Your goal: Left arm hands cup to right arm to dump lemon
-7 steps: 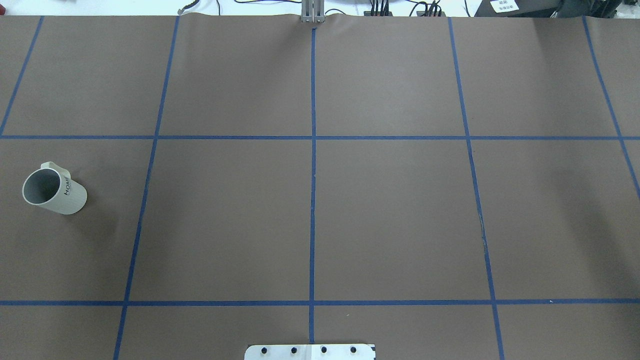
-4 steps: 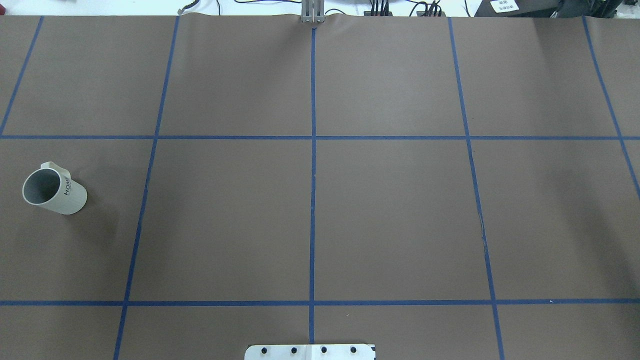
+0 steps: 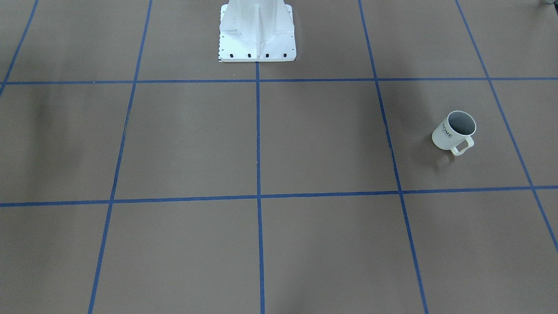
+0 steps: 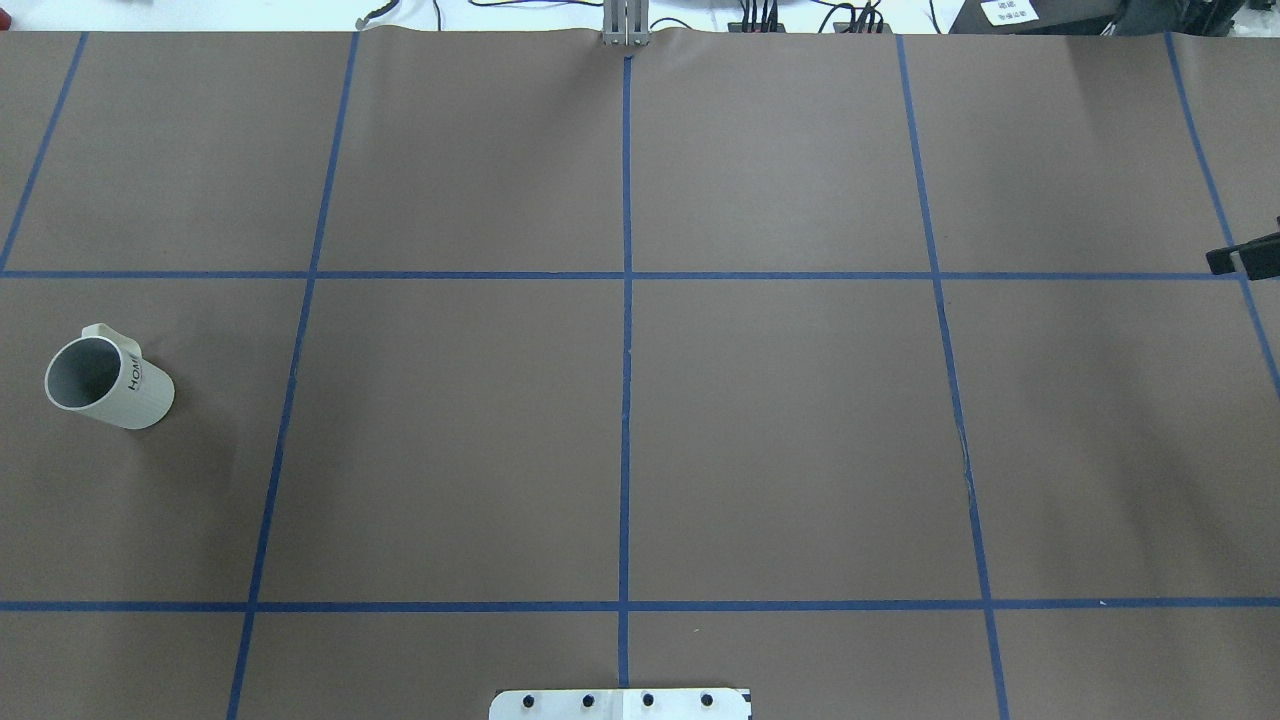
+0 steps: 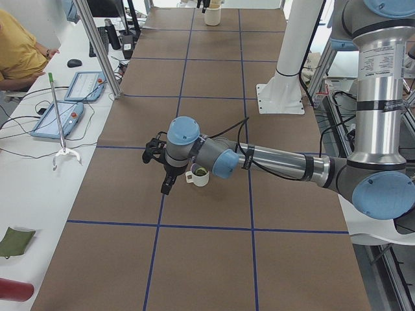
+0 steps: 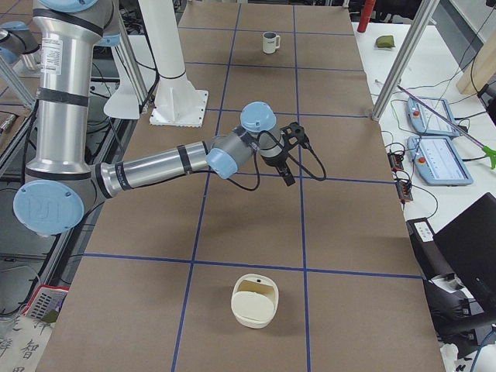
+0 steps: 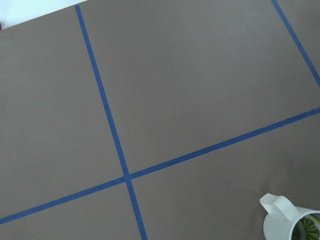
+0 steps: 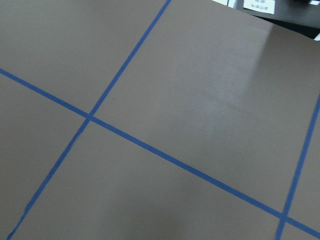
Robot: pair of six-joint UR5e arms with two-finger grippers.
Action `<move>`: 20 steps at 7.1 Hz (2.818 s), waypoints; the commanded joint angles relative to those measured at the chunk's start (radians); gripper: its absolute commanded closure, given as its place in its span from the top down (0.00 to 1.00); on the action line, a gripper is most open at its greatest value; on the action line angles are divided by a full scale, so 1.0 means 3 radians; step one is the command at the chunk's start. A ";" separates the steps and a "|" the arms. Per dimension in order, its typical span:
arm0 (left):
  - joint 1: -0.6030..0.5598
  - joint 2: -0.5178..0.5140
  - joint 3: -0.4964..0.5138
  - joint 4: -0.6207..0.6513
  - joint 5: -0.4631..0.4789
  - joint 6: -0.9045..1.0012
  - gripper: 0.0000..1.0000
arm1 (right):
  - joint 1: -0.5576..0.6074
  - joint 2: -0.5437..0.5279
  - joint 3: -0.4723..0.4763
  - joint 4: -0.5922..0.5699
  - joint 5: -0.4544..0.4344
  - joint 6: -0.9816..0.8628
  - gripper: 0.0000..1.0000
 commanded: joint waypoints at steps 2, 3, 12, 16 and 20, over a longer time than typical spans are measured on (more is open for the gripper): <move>0.0616 0.0310 0.0006 -0.0811 0.0112 -0.1171 1.00 | -0.0539 0.0195 0.0018 0.0016 -0.0449 0.0590 1.00; 0.0865 0.0325 0.0006 -0.0939 0.0289 -0.1533 1.00 | -0.0539 0.0195 0.0018 0.0021 -0.0445 0.0595 1.00; 0.1543 0.0326 0.0001 -0.1063 0.0970 -0.1895 0.00 | -0.0544 0.0190 0.0018 0.0026 -0.0439 0.0590 1.00; 0.1391 0.0260 -0.0376 -0.0723 0.0718 -0.1833 0.00 | -0.0559 0.0464 -0.0185 0.0877 -0.0424 0.0539 1.00; 0.1236 -0.0944 -0.0429 0.0361 0.0685 -0.2036 0.00 | -0.0931 0.1125 -0.0534 0.1422 -0.1008 0.0595 1.00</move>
